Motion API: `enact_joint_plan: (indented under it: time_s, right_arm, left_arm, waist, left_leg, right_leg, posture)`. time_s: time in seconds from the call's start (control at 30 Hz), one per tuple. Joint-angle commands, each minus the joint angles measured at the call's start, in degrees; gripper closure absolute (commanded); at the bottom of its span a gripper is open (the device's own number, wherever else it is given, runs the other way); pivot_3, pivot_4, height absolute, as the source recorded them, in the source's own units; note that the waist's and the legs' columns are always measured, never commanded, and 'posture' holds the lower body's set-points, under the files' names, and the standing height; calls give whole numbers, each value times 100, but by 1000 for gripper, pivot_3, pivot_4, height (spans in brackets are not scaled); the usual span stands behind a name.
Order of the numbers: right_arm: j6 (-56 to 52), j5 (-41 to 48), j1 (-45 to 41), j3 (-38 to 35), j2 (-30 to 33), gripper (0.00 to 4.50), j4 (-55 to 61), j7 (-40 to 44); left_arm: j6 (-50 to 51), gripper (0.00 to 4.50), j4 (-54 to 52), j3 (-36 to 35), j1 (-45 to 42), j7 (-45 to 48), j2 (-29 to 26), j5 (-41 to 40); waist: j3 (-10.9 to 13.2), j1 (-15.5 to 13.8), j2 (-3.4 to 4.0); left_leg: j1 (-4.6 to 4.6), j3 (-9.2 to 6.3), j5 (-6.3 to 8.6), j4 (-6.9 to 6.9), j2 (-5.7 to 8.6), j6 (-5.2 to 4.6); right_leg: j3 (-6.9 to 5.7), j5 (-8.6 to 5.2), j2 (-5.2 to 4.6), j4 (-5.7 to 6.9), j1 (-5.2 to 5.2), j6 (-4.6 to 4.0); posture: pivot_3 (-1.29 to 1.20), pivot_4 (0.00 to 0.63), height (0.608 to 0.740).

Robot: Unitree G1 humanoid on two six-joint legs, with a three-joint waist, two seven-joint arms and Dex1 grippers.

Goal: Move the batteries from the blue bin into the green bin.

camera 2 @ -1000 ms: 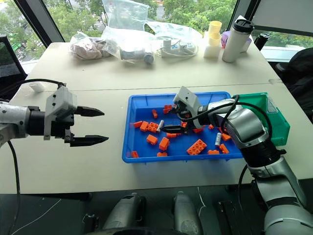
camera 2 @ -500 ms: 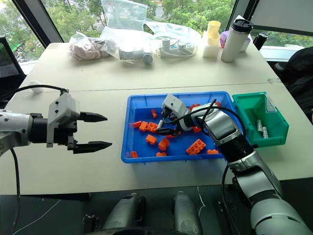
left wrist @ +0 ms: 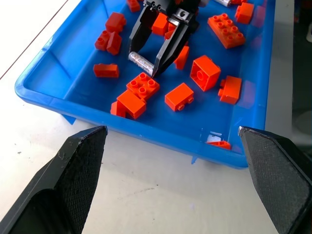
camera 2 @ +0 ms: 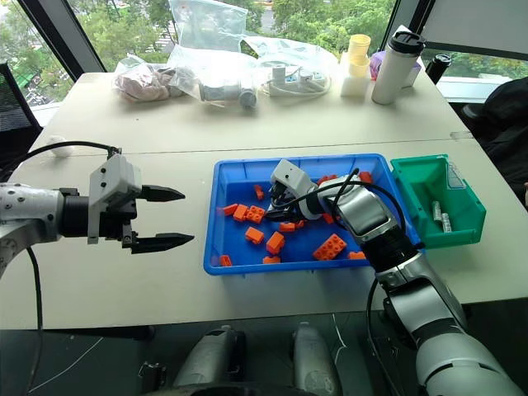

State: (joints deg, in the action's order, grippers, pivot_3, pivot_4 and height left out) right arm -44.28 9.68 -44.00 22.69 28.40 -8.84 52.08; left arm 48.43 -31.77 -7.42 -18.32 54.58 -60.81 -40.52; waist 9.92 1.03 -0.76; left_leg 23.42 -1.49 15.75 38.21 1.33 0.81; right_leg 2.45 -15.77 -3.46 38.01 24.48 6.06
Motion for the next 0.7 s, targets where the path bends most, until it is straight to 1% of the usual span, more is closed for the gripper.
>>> enact_joint_plan:
  time_s: [0.03, 0.13, 0.23, 0.33, 0.4, 0.53, 0.6, 0.7]
  right_arm:
    - [65, -29, -109, -121, -5, 2322, 187, 57]
    - [18, 23, -192, -291, 77, 2322, 327, 51]
    - [-377, 371, -330, -1106, 344, 2322, 770, -115]
    - [-1017, 794, -290, -2212, 909, 2322, 1229, -250]
    - [-1297, 1007, -216, -2658, 1181, 2322, 1422, -297]
    - [-1523, 759, 488, -3482, 2267, 2322, 1489, -594]
    - [-1519, 725, 903, -3747, 2592, 2322, 1488, -710]
    - [-1425, 546, 1472, -4035, 2831, 2322, 1344, -1026]
  left_arm:
    - [-75, 0, -29, 0, -90, -9, 4, 46]
    - [-72, 0, -24, 49, -155, -19, 61, 36]
    - [-61, 0, 45, 91, -435, -195, 495, -174]
    - [-151, 0, 323, 296, -843, -294, 1146, -286]
    - [-167, 0, 509, 398, -1023, -218, 1367, -290]
    - [-577, 0, 1019, 1092, -1556, 123, 1578, 303]
    - [-747, 0, 1223, 1313, -1780, 250, 1735, 463]
    - [-1117, 0, 1579, 1681, -2100, 439, 1952, 873]
  waist:
    - [0, 1, 0]
    - [0, 1, 0]
    - [3, -42, 5]
    - [3, -95, 2]
    - [1, -137, 0]
    - [-1, -147, -3]
    - [-1, -159, -2]
    - [-2, -112, 0]
  left_leg:
    - [0, 0, 0, 0, 0, 0]
    - [0, 0, 0, 0, 0, 0]
    - [2, -1, 0, 1, 5, 0]
    - [5, -3, 0, 4, 12, 0]
    - [5, -4, 1, 4, 12, -1]
    - [3, -3, 0, 0, 9, -1]
    - [3, 0, 0, 1, 11, -1]
    - [1, 9, 0, 1, 10, -2]
  right_leg:
    - [0, 0, 0, 0, 0, 0]
    - [0, 0, 0, 0, 0, 0]
    - [0, 0, -4, 1, 0, 0]
    - [-3, 1, -12, -2, -3, 1]
    - [-5, 0, -13, -5, -5, 1]
    - [-4, 0, -9, -5, -5, 0]
    - [-4, 0, -9, -6, -6, 0]
    - [3, 0, -5, -4, -6, 1]
  posture:
    - [0, 150, 740]
    - [0, 150, 740]
    - [0, 150, 740]
    - [0, 150, 740]
    - [0, 150, 740]
    - [0, 150, 740]
    - [0, 150, 740]
    - [0, 150, 740]
